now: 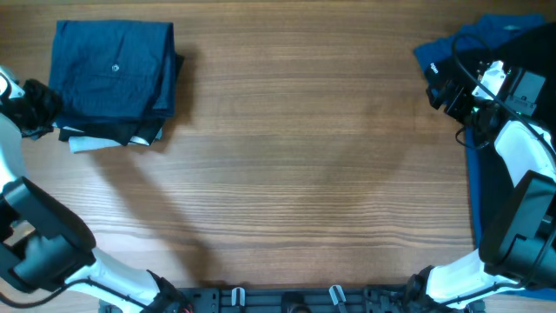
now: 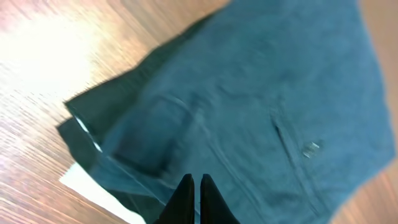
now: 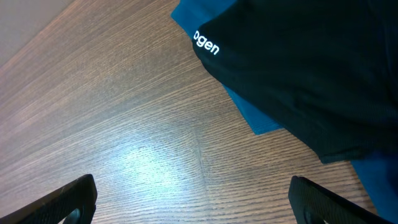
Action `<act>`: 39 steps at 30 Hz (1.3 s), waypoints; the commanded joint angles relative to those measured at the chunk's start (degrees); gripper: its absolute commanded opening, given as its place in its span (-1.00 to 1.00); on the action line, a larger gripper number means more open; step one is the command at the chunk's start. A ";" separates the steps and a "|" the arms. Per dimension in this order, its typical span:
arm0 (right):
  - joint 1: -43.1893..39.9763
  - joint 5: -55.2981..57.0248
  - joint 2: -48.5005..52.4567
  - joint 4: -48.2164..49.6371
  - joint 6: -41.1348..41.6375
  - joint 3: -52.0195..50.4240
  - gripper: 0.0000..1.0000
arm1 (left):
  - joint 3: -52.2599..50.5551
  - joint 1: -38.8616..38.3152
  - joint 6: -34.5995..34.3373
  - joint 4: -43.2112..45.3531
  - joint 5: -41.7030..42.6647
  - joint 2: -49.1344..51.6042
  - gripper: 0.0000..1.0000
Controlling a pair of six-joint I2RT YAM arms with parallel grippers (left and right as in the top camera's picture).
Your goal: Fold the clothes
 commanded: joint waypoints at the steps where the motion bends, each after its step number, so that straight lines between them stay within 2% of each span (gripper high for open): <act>1: 0.13 0.42 -1.38 0.20 0.00 0.31 0.99 | -0.22 0.79 -3.08 0.85 -5.64 0.98 -0.82; 5: 0.13 0.42 -1.38 0.20 0.00 0.31 0.99 | -0.22 0.79 -3.08 0.76 -8.96 0.98 -0.70; 9: 0.13 0.42 -1.38 0.20 0.02 0.31 0.99 | -0.22 0.79 -3.08 1.18 -9.05 1.05 -0.70; 10: 0.13 0.42 -1.38 0.20 0.00 0.31 0.99 | -0.20 0.79 -3.08 1.46 -9.05 1.05 -0.72; 12: 0.13 0.42 -1.38 0.20 0.00 0.31 0.98 | -0.15 0.79 -3.08 1.64 -9.05 0.87 -0.90; 14: 0.13 0.42 -1.38 0.22 0.00 0.31 0.98 | -0.13 0.79 -4.50 1.64 -9.03 -1.01 -0.92; 19: 0.13 0.42 -1.38 0.20 0.02 0.31 0.99 | -0.15 -0.85 -5.88 4.70 -8.81 -12.90 -0.89; 21: 0.13 0.42 -1.38 0.20 0.00 0.31 0.99 | -0.15 -1.57 -5.88 6.54 -8.81 -17.35 -0.51; 24: 0.13 0.42 -1.38 0.20 0.00 0.31 0.99 | -0.15 -1.75 -5.88 8.11 -8.81 -21.53 0.35; 25: 0.13 0.42 -1.38 0.20 0.02 0.31 0.99 | -0.15 -1.75 -5.88 8.04 -8.81 -21.97 0.96; 35: 0.26 0.44 -1.40 0.22 0.00 0.28 0.99 | -0.15 -1.75 -5.86 1.27 -8.83 -21.66 1.00; 39: 1.46 0.42 -10.01 -2.67 0.00 0.28 0.99 | -0.15 -1.75 -5.86 0.48 -8.83 -21.66 1.00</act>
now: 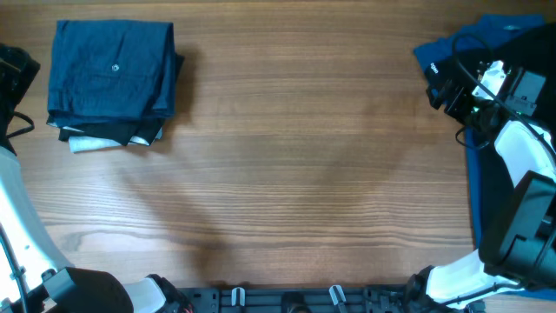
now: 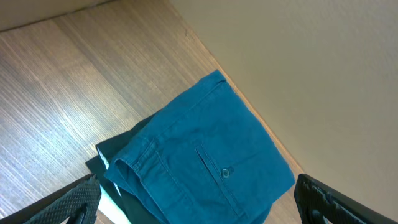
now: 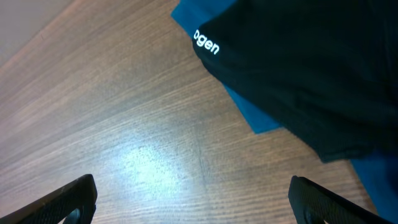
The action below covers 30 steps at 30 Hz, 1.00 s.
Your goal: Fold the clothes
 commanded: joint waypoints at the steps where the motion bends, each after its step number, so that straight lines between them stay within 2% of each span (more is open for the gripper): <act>1: 2.14 0.42 -12.74 -2.36 0.00 0.31 0.99 | -0.07 0.11 0.07 -0.22 0.13 0.02 0.99; 7: 13.44 0.39 -42.58 -2.10 0.02 0.31 0.99 | -0.07 0.11 0.07 -0.22 0.13 0.02 1.00; 10: 21.73 0.55 -52.98 -2.21 -0.35 0.26 0.99 | -0.07 0.11 0.07 -0.22 0.13 0.02 1.00; 12: 26.43 4.96 -59.25 -1.46 -4.31 -0.37 0.99 | -0.07 0.11 0.07 -0.22 0.13 0.02 0.99; 14: 32.50 8.28 -70.36 -1.46 -10.60 -4.87 0.99 | -0.07 0.11 0.07 -0.22 0.13 0.02 0.99; 18: 33.27 10.54 -86.49 -1.07 -12.35 -16.11 0.99 | -0.07 0.11 0.07 -0.22 0.13 0.02 0.99; 20: 32.15 11.98 -91.10 0.28 -12.31 -21.14 0.99 | -0.07 0.11 0.07 -0.22 0.13 0.02 0.99; 22: 30.05 12.15 -95.17 6.10 -12.33 -28.70 0.99 | -0.07 0.11 0.07 -0.22 0.13 0.02 0.99; 28: 27.76 13.53 -97.77 25.29 -11.98 -46.51 0.99 | -0.07 0.11 0.07 -0.22 0.13 0.02 1.00; 30: 27.65 14.64 -98.07 27.93 -11.89 -49.90 0.99 | -0.07 0.11 0.07 -0.22 0.13 0.02 0.99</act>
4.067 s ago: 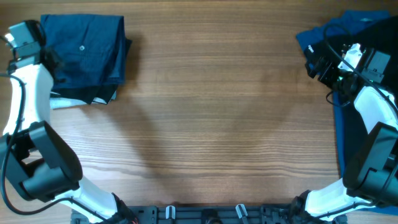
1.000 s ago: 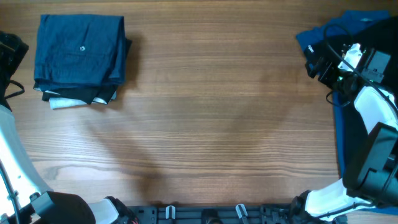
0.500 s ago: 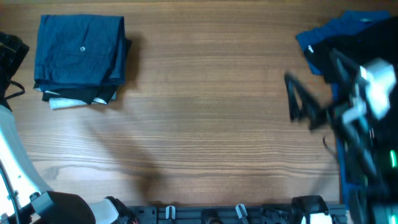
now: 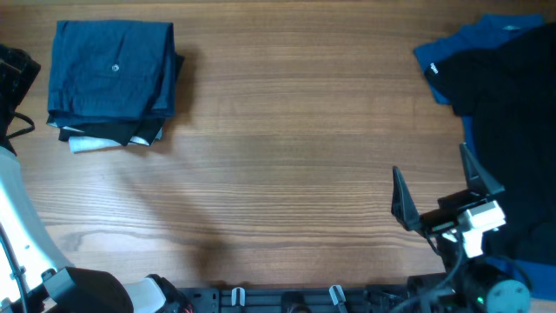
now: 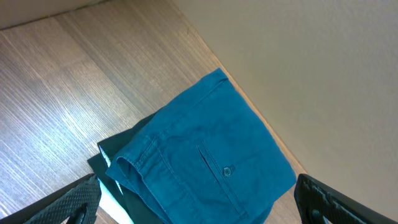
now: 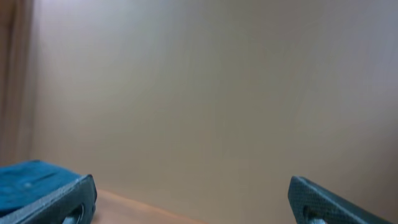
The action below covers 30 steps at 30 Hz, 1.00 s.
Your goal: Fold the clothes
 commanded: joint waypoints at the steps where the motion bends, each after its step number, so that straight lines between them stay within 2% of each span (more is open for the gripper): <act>1: -0.63 3.63 -2.10 3.50 0.46 -6.91 0.99 | -0.04 0.11 0.07 0.17 0.28 0.02 1.00; 5: -0.70 9.14 -3.45 3.80 5.09 -11.72 0.99 | -0.04 0.11 0.07 0.17 0.28 0.02 1.00; 12: -0.70 10.43 -3.48 3.61 4.22 -17.22 0.99 | -0.04 0.11 0.07 0.17 0.28 0.02 0.99; 23: -0.68 8.92 -3.43 -9.53 7.30 -17.27 0.99 | -0.04 0.11 0.07 0.17 0.28 0.02 0.99; 30: -0.68 9.07 -2.69 -9.27 7.28 -17.25 0.99 | -0.04 0.11 0.07 0.17 0.28 0.02 0.99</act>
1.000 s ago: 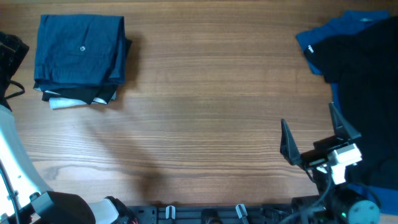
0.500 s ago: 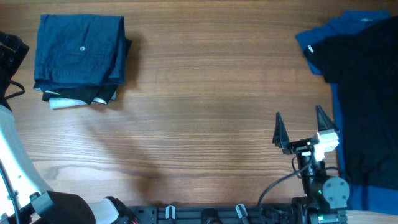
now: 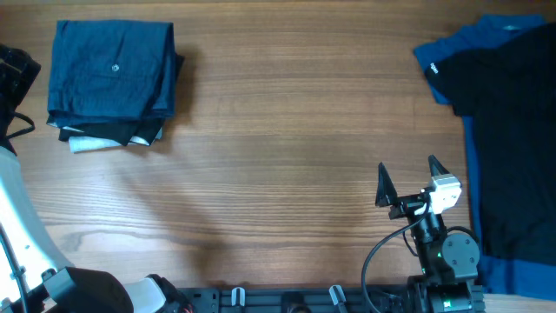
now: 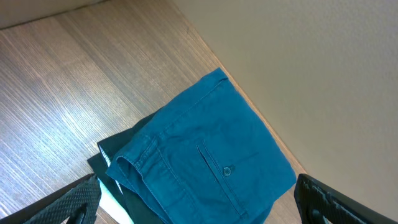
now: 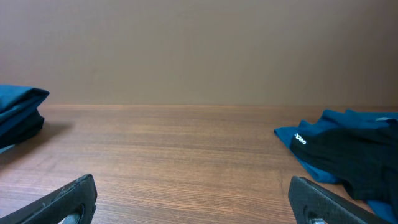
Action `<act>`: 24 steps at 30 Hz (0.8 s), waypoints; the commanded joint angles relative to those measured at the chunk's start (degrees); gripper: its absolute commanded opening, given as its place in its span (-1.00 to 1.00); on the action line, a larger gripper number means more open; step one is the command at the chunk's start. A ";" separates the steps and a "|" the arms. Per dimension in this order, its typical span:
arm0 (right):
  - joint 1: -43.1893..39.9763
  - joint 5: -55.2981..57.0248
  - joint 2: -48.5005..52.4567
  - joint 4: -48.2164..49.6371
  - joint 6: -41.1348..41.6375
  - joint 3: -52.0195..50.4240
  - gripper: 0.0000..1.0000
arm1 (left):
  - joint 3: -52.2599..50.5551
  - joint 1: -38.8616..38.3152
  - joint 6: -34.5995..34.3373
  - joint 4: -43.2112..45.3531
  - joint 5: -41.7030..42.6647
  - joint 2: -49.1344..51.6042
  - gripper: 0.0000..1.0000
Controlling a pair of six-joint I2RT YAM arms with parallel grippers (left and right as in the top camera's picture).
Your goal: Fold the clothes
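A folded stack [image 3: 113, 74] lies at the far left: dark blue trousers over black and white pieces. From high up, my left gripper [image 4: 199, 193] looks down on this stack [image 4: 205, 155], open and holding nothing. An unfolded black shirt [image 3: 508, 113] rests on a blue garment [image 3: 434, 56] at the far right. My right gripper [image 3: 408, 187] sits low near the front edge, open and empty. It faces level across the table, with the black shirt [image 5: 354, 152] to its right.
Bare wooden tabletop [image 3: 295, 139] spans the gap between the stack and the pile. A plain beige wall [image 5: 199, 50] stands behind the far edge. My left arm [image 3: 17, 217] runs along the table's left side.
My right gripper has shifted a little left near the front edge. It has tipped from facing the wall to looking level across the table. The left gripper and both clothes piles are unchanged.
First my left gripper was shut at the folded stack's left edge and my right hung open over the unfolded pile. Then the left was open and raised at the table's left edge. Later the right arm was back at the front edge, and now faces the table.
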 commanded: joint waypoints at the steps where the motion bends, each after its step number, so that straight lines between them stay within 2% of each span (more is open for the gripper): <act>1: -0.28 -0.26 0.00 0.17 1.11 -0.07 0.99 | -0.04 0.11 0.07 0.20 0.28 0.02 0.99; 16: -0.28 -0.28 0.00 0.17 1.14 -0.07 0.99 | -0.15 -0.26 0.07 0.13 0.26 0.00 0.99; 19: -0.28 -0.26 0.00 0.17 1.11 -0.07 0.99 | -0.15 -1.11 0.07 0.13 0.24 -3.54 0.99; 21: -0.28 -0.26 0.00 0.17 1.09 -0.07 0.99 | -0.15 -4.48 0.07 0.13 0.26 -8.72 1.00; 24: -0.28 -0.28 0.00 0.17 1.11 -0.07 0.99 | -0.15 -14.43 0.07 0.17 0.26 -17.16 1.00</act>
